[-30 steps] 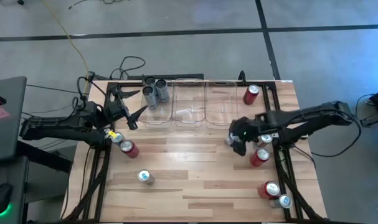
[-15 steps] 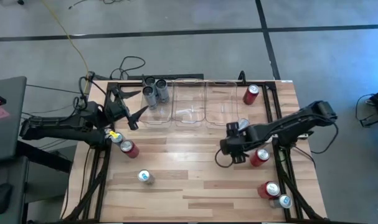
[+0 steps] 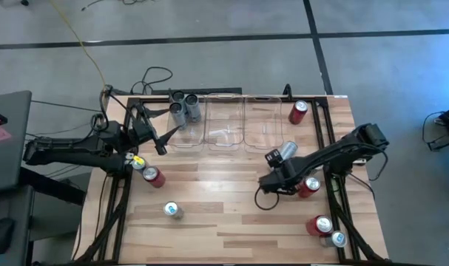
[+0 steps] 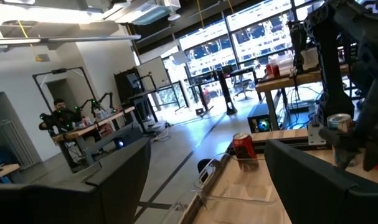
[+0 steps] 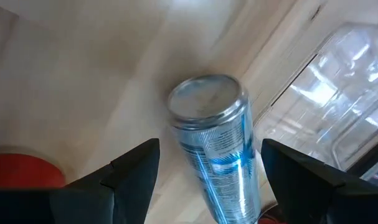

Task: Sort soda cans
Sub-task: Put the white-blue soda can into the left transparent bin

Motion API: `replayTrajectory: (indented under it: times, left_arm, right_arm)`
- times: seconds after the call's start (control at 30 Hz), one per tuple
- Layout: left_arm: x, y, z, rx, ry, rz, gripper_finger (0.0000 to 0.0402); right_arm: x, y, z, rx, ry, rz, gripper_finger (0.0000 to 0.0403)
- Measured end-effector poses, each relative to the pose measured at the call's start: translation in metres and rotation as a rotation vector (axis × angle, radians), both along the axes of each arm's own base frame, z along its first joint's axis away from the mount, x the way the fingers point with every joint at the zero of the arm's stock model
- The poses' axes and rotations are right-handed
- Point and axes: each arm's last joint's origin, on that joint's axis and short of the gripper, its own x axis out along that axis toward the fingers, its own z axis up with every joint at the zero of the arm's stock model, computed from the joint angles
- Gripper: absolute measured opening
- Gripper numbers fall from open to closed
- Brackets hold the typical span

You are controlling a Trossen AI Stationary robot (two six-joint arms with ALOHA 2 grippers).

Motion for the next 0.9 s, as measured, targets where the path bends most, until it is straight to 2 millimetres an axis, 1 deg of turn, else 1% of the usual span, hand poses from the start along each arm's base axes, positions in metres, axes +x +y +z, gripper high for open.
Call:
replayTrajectory:
  times: [0.23, 0.4, 0.53, 0.7, 0.8, 0.9]
  left_arm:
    - [0.000, 0.000, 0.000, -0.002, 0.004, 0.000, 0.0311]
    - [0.000, 0.000, -0.001, -0.010, 0.006, -0.002, 0.0311]
    - [0.001, 0.000, -0.002, -0.019, 0.009, -0.004, 0.0311]
    - [0.001, 0.000, -0.002, -0.020, 0.011, -0.004, 0.0311]
    - [0.001, 0.000, -0.002, -0.024, 0.009, -0.004, 0.0311]
    - [0.001, 0.000, -0.002, -0.025, 0.009, -0.005, 0.0311]
  right_arm:
    - [0.009, -0.015, -0.015, -0.013, 0.085, 0.003, 0.0302]
    - [0.014, -0.020, -0.029, -0.018, 0.159, 0.027, 0.0302]
    - [0.020, -0.019, -0.043, -0.023, 0.193, 0.054, 0.0302]
    - [0.026, -0.013, -0.056, -0.030, 0.184, 0.088, 0.0301]
    - [0.029, -0.008, -0.054, -0.012, 0.163, 0.100, 0.0287]
    - [0.037, -0.001, -0.045, 0.036, 0.096, 0.102, 0.0265]
